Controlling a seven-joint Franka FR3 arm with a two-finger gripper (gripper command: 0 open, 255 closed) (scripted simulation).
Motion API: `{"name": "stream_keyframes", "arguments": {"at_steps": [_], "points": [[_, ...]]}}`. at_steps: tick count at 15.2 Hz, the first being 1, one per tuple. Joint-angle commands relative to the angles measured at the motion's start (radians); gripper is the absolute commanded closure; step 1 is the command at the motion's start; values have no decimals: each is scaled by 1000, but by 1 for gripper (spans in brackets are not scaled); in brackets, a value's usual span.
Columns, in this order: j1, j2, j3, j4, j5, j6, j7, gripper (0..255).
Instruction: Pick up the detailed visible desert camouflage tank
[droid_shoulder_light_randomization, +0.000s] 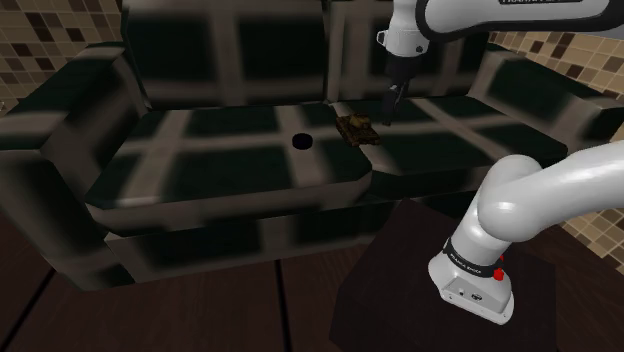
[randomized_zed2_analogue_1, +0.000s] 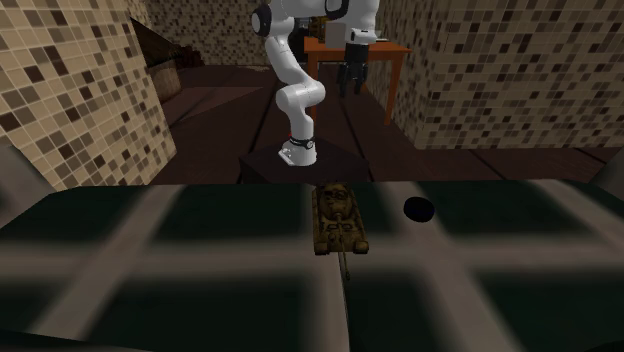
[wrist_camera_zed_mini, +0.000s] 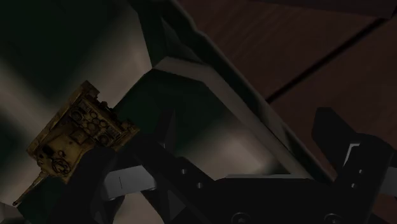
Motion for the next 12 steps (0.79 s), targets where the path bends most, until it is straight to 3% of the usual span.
{"name": "stream_keyframes", "arguments": {"at_steps": [1, 12], "points": [[0, 0, 0, 0, 0, 0, 0, 0], [-90, 415, -99, 222, 13, 186, 82, 0]]}}
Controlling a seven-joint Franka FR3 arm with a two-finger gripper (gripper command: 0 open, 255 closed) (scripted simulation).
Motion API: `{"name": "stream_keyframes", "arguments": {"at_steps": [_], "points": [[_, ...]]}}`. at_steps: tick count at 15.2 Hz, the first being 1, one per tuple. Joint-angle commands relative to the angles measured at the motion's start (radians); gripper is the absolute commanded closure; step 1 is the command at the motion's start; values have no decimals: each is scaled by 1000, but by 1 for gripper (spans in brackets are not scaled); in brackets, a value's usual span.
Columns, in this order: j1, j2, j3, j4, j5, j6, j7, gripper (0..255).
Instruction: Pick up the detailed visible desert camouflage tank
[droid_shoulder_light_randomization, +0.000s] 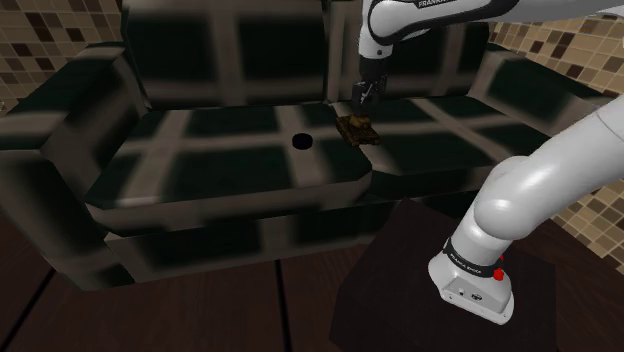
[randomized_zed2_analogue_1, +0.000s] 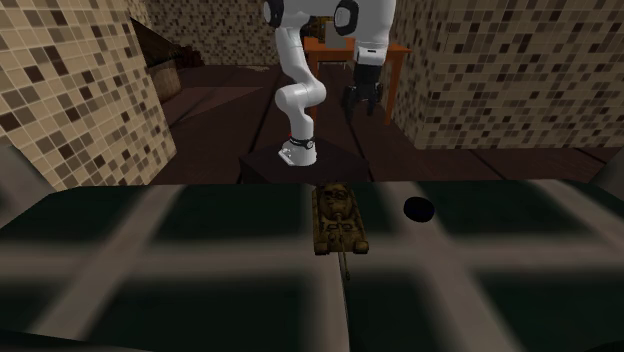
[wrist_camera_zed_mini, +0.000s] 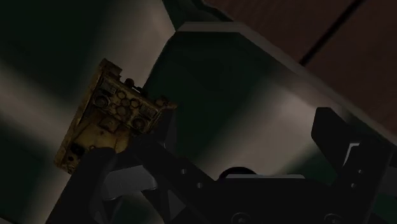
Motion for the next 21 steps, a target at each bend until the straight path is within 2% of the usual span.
{"name": "stream_keyframes", "arguments": {"at_steps": [1, 11, 21], "points": [[-14, 83, -20, 64, 9, 18, 10, 0], [-85, 447, -115, 366, 101, 65, 40, 0], [-208, 822, -176, 767, 248, 6, 62, 0]]}}
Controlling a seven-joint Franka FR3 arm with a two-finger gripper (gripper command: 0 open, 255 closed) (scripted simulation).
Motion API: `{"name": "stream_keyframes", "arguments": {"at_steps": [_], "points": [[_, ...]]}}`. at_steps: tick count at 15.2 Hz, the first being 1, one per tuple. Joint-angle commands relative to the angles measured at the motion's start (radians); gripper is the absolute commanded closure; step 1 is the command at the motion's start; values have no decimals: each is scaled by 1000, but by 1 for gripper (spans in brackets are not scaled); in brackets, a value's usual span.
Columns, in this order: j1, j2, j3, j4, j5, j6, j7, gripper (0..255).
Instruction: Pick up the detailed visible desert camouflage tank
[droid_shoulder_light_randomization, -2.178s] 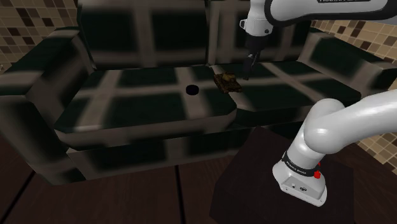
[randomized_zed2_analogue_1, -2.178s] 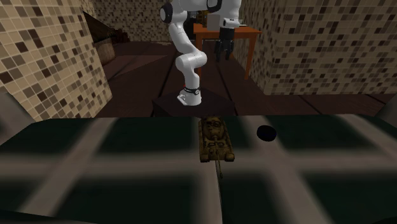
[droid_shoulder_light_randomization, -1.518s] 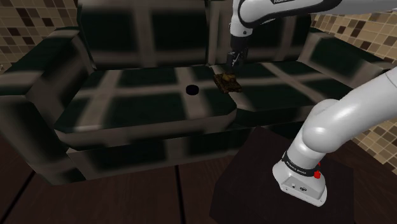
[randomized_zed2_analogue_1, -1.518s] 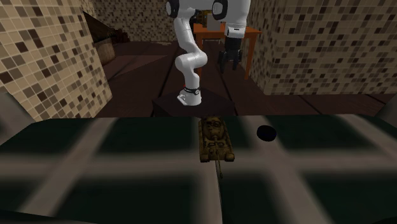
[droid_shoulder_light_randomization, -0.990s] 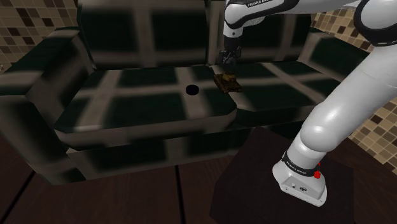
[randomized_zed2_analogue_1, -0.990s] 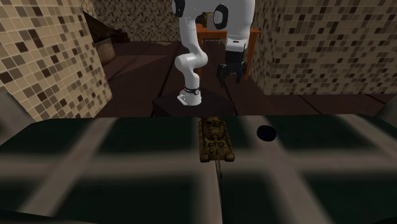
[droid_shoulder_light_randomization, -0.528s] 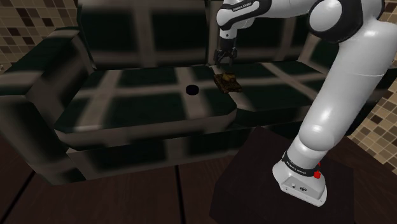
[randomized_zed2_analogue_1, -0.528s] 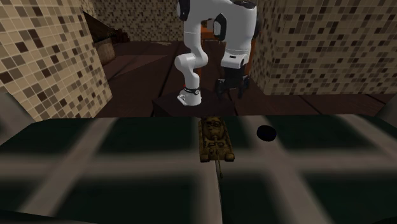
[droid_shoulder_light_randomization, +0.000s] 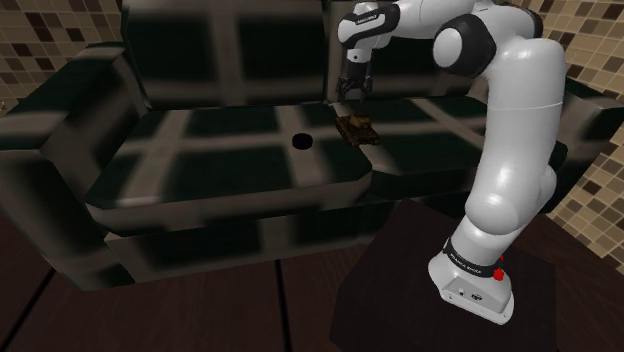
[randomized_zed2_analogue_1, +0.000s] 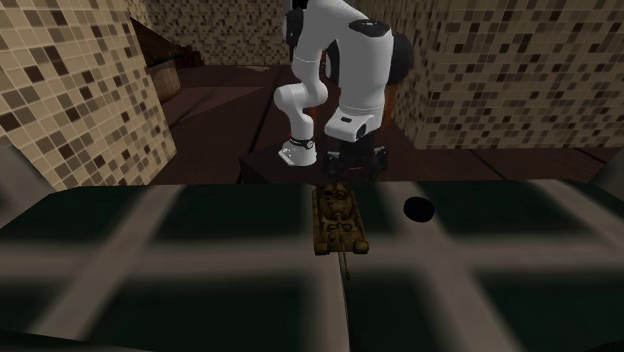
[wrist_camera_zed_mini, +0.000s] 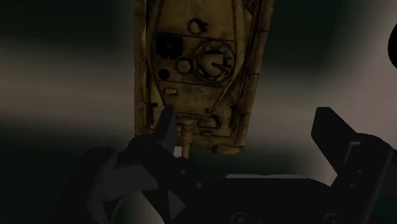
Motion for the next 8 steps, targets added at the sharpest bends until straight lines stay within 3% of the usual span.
{"name": "stream_keyframes", "arguments": {"at_steps": [1, 5, 8], "points": [[-33, 83, -8, 96, 32, -21, 8, 0], [-106, 246, -14, 307, 89, -83, 34, 0], [-103, 249, -12, 273, 91, -45, 30, 0]]}}
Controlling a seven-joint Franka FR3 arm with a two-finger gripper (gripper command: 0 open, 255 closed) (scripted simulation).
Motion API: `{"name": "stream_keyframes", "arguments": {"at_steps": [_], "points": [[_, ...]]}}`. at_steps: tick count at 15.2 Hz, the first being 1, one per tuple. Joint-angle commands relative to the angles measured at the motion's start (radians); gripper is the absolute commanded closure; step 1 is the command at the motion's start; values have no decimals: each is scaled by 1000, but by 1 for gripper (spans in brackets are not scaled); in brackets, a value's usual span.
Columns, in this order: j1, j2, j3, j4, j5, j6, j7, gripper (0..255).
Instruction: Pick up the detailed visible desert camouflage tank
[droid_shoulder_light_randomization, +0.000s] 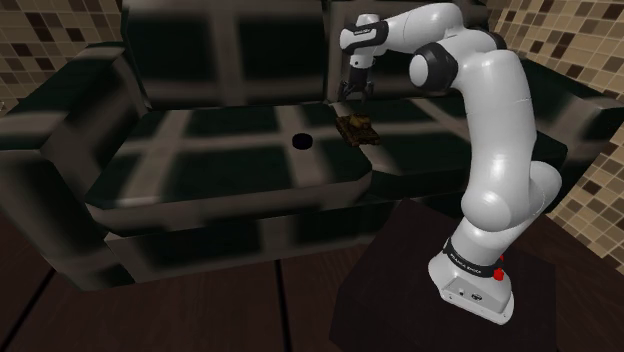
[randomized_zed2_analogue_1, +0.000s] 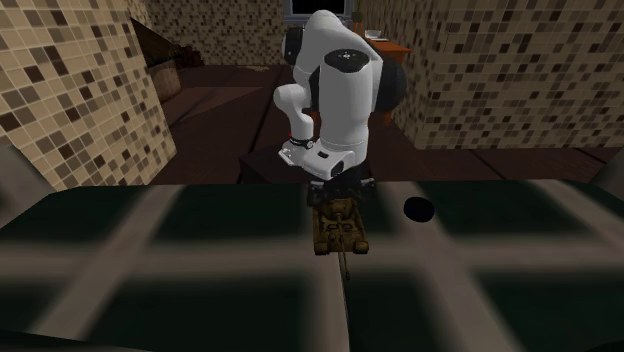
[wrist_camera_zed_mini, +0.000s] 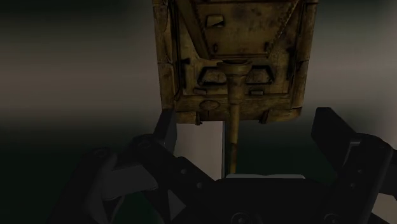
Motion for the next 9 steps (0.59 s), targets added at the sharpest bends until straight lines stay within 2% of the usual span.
{"name": "stream_keyframes", "arguments": {"at_steps": [1, 6, 7, 9], "points": [[0, 5, 1, -19, 3, 24, -2, 0], [2, 14, 3, -54, 7, 67, -7, 0], [1, 15, 2, -53, 7, 67, -8, 255], [0, 17, 3, -51, 7, 67, -8, 255]]}}
